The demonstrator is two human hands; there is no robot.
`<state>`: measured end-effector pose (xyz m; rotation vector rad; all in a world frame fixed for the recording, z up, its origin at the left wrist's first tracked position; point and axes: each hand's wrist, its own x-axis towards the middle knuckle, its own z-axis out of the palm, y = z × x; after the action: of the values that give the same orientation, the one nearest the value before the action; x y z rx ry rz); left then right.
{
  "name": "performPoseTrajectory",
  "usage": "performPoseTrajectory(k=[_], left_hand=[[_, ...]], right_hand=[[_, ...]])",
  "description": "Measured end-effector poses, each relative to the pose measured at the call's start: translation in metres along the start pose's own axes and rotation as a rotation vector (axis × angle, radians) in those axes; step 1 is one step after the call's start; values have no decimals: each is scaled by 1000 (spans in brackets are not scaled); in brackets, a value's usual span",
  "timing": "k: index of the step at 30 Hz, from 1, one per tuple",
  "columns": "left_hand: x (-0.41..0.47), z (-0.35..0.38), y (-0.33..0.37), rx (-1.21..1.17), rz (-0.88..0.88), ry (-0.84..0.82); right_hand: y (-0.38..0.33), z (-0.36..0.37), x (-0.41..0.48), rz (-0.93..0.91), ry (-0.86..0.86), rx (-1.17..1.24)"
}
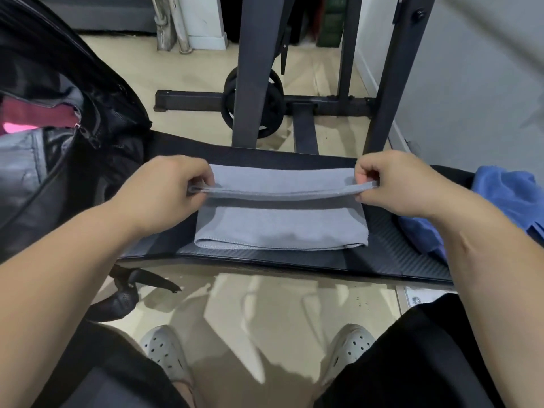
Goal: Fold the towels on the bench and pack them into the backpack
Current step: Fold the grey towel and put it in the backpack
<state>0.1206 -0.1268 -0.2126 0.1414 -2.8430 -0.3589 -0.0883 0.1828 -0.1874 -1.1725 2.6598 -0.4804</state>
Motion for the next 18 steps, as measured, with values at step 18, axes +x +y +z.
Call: performPoseTrajectory(k=[18], left_hand=[[-58,33,1,-76,-20,-101]], right_hand=[[-7,32,-29,60,-382,-201]])
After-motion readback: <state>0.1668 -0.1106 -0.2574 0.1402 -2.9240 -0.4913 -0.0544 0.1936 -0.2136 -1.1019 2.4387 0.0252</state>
